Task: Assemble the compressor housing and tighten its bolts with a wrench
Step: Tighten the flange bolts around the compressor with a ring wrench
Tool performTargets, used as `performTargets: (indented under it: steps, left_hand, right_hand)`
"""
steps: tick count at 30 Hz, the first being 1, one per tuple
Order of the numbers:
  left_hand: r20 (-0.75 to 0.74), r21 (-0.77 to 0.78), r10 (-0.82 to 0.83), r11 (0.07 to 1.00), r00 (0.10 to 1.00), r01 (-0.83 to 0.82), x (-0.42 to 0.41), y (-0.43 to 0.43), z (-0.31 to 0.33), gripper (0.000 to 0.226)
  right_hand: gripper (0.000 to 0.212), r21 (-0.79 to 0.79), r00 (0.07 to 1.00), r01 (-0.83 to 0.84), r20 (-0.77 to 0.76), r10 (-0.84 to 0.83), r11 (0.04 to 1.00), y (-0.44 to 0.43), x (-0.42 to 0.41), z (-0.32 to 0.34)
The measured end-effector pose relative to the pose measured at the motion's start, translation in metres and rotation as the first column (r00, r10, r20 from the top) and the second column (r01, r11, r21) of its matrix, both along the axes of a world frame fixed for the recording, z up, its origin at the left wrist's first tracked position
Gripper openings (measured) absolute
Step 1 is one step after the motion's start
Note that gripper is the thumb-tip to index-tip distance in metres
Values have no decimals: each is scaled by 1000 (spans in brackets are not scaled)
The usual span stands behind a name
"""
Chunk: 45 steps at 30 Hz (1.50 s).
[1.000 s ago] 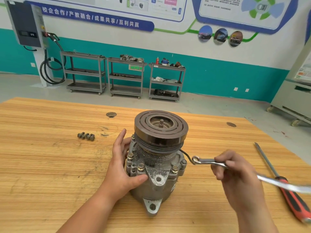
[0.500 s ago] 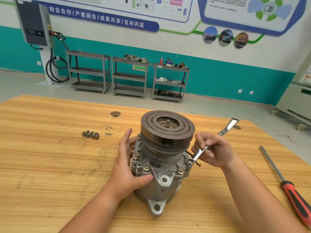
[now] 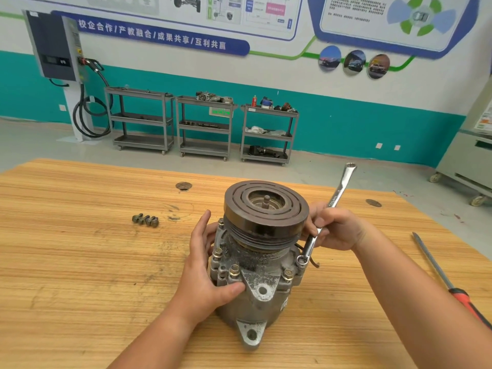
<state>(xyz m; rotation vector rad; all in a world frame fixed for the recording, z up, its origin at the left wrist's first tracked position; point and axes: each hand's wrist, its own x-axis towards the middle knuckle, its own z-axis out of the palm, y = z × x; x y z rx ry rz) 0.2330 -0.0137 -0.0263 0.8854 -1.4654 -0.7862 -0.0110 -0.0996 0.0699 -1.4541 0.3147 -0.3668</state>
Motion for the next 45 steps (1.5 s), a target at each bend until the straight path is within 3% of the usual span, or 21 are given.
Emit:
performTargets:
  steps: [5, 10, 13, 15, 16, 19, 21, 25, 28, 31, 35, 38, 40, 43, 45]
  left_hand:
    - [2, 3, -10, 1000, 1000, 10, 0, 0, 0, 125]
    - [24, -3, -3, 1000, 1000, 3, 0, -1, -2, 116]
    - [20, -5, -4, 1000, 1000, 4, 0, -2, -3, 113]
    - [10, -1, -8, 1000, 1000, 8, 0, -2, -4, 117]
    - [8, 0, -8, 1000, 1000, 8, -1, -2, -4, 117]
    - [2, -6, -7, 1000, 1000, 7, -1, -2, -3, 117]
    - [-9, -2, -9, 1000, 1000, 9, -1, -1, -2, 124]
    - [-23, 9, -5, 1000, 1000, 5, -1, 0, -1, 124]
    - [-30, 13, -1, 1000, 1000, 1, -1, 0, -1, 127]
    - [-26, 10, 0, 1000, 1000, 0, 0, 0, -2, 126]
    - [-28, 6, -10, 1000, 1000, 10, 1, -1, -1, 128]
    - [-19, -7, -9, 1000, 1000, 9, 1, -2, -1, 127]
    - [-4, -23, -2, 1000, 1000, 2, 1, -3, -3, 123]
    - [-4, -24, 0, 1000, 1000, 0, 1, -3, -3, 124]
    - [-11, -15, -2, 1000, 1000, 2, 1, -3, -2, 124]
  right_hand:
    - [9, 114, 994, 49, 87, -60, 992, 8, -17, -21]
    - [11, 80, 906, 399, 121, -407, 913, 40, -24, -27]
    - [17, 180, 736, 624, 190, -649, 760, 74, -15, -33]
    - [8, 220, 596, 742, 217, -773, 634, 97, -6, -36]
    - [17, 221, 520, 797, 220, -825, 561, 107, -1, -38]
    - [45, 131, 302, 932, 233, -924, 338, 132, 20, -36]
    - [50, 56, 193, 976, 241, -951, 212, 143, 34, -35]
    - [22, -99, 51, 995, 305, -951, 22, 161, 63, -44]
    - [20, -164, 43, 986, 362, -931, -19, 169, 78, -56]
    - [12, -33, 54, 998, 420, -906, 44, 167, 69, -50]
    - [20, 143, 162, 959, 427, -889, 244, 149, 27, -30]
    - [8, 169, 337, 892, 374, -864, 420, 117, -2, -19]
    - [28, 178, 499, 806, 307, -811, 564, 92, -13, -16]
    - [29, 159, 729, 614, 258, -633, 773, 61, -14, -15]
    - [20, 112, 824, 496, 250, -508, 861, 44, -11, -17]
